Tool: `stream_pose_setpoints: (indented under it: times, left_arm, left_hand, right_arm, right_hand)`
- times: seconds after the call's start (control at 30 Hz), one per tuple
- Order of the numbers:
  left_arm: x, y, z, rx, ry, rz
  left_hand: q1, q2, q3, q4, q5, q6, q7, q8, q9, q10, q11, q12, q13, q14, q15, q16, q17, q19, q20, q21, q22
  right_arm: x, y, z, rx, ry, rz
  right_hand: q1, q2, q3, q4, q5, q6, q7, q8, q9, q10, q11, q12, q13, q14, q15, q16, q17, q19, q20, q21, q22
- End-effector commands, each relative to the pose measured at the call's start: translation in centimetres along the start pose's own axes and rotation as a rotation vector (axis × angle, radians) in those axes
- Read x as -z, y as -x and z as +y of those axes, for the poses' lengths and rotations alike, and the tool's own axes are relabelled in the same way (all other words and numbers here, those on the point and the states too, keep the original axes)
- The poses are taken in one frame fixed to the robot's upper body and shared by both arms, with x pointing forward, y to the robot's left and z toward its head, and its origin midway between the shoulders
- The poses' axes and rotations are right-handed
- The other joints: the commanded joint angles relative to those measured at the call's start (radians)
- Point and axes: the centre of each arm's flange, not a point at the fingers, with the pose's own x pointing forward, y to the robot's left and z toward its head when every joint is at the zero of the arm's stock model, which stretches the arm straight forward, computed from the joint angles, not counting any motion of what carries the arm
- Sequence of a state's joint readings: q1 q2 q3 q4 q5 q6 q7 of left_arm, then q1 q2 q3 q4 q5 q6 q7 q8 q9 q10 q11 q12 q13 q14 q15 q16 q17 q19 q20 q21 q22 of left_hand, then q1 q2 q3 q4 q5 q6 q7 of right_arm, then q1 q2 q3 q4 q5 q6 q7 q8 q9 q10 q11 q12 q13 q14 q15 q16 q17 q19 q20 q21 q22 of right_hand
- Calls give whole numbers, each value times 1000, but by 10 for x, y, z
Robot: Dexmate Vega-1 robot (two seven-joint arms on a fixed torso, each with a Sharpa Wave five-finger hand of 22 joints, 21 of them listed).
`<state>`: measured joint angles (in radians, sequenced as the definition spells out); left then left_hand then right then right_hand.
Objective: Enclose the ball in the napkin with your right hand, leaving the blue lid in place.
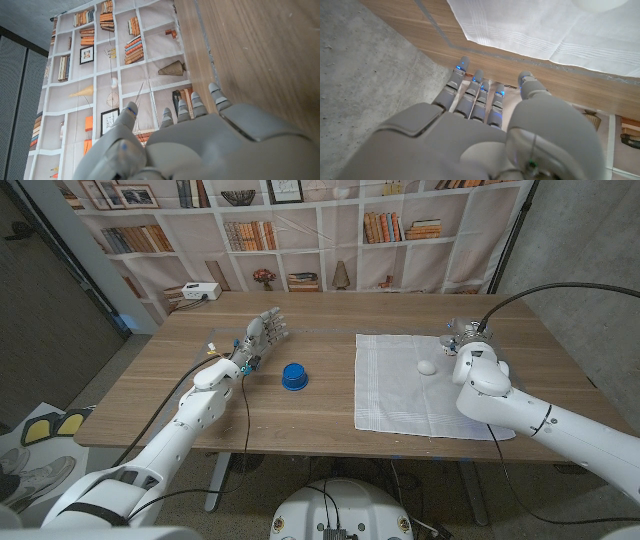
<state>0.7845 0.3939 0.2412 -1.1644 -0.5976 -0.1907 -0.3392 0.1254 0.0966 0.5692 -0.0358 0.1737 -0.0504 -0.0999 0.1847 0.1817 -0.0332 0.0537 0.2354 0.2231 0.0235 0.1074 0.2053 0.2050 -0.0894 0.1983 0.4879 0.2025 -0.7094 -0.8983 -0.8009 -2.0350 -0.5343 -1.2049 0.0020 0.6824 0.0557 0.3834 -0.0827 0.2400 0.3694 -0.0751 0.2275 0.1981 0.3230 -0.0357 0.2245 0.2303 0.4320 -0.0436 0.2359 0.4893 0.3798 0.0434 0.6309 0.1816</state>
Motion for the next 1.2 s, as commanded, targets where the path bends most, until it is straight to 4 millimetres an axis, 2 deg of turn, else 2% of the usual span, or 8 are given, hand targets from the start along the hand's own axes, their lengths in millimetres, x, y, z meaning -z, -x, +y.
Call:
stream_pose_setpoints:
  times: [0.03,0.77,1.2]
  left_arm:
    - [0,6,0,-26,-2,1]
    - [-3,5,-4,-42,-15,9]
    - [-3,0,-3,-36,-15,10]
  left_hand:
    - [-10,0,7,-2,-1,-1,-4,4,-1,-4,2,0,3,6,3,6,-1,2,2,-1,3]
    - [-11,-1,8,-3,-1,-2,-4,4,-1,-5,2,0,3,6,3,5,-1,2,3,-3,3]
    - [-12,-2,8,-3,-1,-2,-6,4,-1,-5,4,0,3,7,2,5,-1,3,3,-4,3]
  right_arm:
    - [-3,-37,-7,-37,55,71]
    - [17,-83,6,-158,120,207]
    - [24,-98,16,-239,135,278]
  right_hand:
    - [-10,-3,-7,1,-1,-5,1,-3,2,-7,-1,-2,3,-12,-78,-4,4,-5,1,-4,2]
    - [-27,-11,-19,1,-5,-18,-3,-12,2,-27,2,-11,3,-41,-73,-13,4,-22,0,-14,2]
    - [-76,-41,-55,14,-8,-47,-2,-25,3,-58,4,-20,4,-77,-59,-22,5,-51,7,-30,2]
